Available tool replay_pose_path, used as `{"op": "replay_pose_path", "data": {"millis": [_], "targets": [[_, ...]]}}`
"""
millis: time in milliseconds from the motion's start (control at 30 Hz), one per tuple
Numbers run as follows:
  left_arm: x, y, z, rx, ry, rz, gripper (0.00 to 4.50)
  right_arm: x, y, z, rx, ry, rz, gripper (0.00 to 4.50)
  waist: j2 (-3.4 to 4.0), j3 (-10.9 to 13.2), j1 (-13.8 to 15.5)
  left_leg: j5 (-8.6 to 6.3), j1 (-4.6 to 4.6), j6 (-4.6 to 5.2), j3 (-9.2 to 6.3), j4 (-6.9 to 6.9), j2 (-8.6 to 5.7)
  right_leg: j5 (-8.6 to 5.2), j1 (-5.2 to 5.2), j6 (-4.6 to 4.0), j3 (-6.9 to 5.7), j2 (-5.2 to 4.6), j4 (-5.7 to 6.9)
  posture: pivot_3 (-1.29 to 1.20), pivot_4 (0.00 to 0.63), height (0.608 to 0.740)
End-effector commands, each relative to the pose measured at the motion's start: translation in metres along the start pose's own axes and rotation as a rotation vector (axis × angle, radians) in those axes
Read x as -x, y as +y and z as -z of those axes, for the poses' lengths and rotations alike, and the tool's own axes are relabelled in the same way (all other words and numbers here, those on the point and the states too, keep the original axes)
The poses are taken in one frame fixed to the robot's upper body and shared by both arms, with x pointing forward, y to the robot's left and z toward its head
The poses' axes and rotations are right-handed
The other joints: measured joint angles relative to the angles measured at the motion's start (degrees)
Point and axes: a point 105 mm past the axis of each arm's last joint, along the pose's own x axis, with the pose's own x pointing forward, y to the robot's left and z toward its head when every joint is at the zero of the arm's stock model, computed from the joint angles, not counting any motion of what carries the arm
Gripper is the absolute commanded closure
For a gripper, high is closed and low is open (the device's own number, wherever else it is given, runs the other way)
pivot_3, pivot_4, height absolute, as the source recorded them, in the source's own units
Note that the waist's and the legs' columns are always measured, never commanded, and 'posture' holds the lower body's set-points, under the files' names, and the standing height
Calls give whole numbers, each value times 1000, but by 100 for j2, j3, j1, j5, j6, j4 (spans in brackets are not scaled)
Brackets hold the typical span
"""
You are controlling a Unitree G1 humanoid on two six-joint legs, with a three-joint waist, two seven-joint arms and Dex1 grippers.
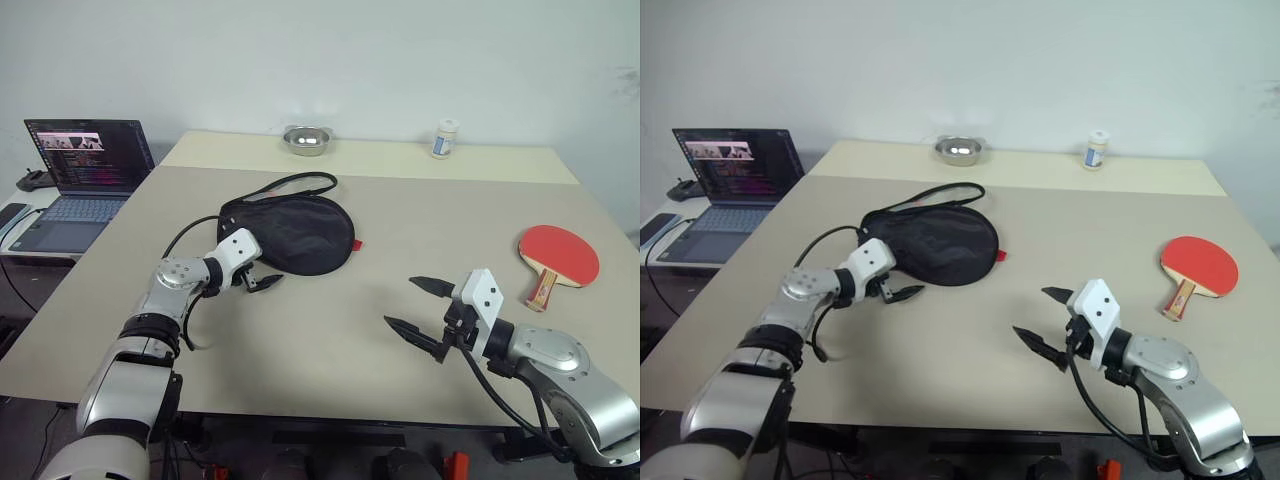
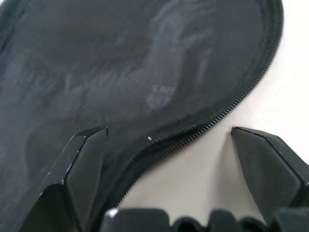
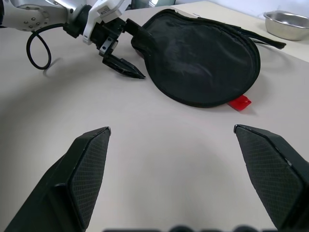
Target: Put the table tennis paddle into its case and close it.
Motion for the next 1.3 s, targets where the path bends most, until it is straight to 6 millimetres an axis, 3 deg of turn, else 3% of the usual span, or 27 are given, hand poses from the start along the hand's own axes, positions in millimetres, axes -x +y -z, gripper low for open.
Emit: {"op": "replay_pose_path", "data": {"millis": [33,67,167,333,533,833,1133,1300], "targets": [[0,6,2,-22,27,-24,38,1,-4,-10,36,-43,27,0,0,0,-2,0,0,0,0,0,0,0,0,0,0,0,0,0,150,740],[0,4,5,-10,38,-21,38,1,-5,-11,35,-46,33,0,0,0,-3,0,1,0,0,0,0,0,0,0,-1,0,2,0,150,740],[0,-3,11,20,47,10,641,1,-7,-12,36,-54,46,0,-1,-1,-15,0,7,0,1,0,1,0,2,0,1,0,7,0,150,740],[1,-16,18,55,52,75,2399,1,-12,-14,39,-60,57,0,0,-1,-54,1,16,-1,3,2,4,-1,4,0,3,0,18,0,150,740],[1,-16,17,102,29,69,4486,3,-20,-17,48,-62,74,0,-1,-3,-79,2,25,-1,5,3,7,-1,7,-1,8,0,28,0,150,740],[-21,-39,-41,179,-152,200,4486,10,-28,-15,61,-44,87,0,-1,-3,-63,1,8,0,6,4,-4,11,4,-19,10,-4,12,0,150,740],[-51,-114,-114,429,-208,380,4486,38,-19,7,45,82,17,0,-1,-3,-48,1,2,0,-3,9,-7,-1,4,2,8,-2,14,0,150,740],[-74,-133,-140,517,-224,385,4486,48,-21,10,54,110,28,0,-2,-2,-97,1,10,0,-4,10,-3,-1,5,3,14,7,18,0,150,740]]}}
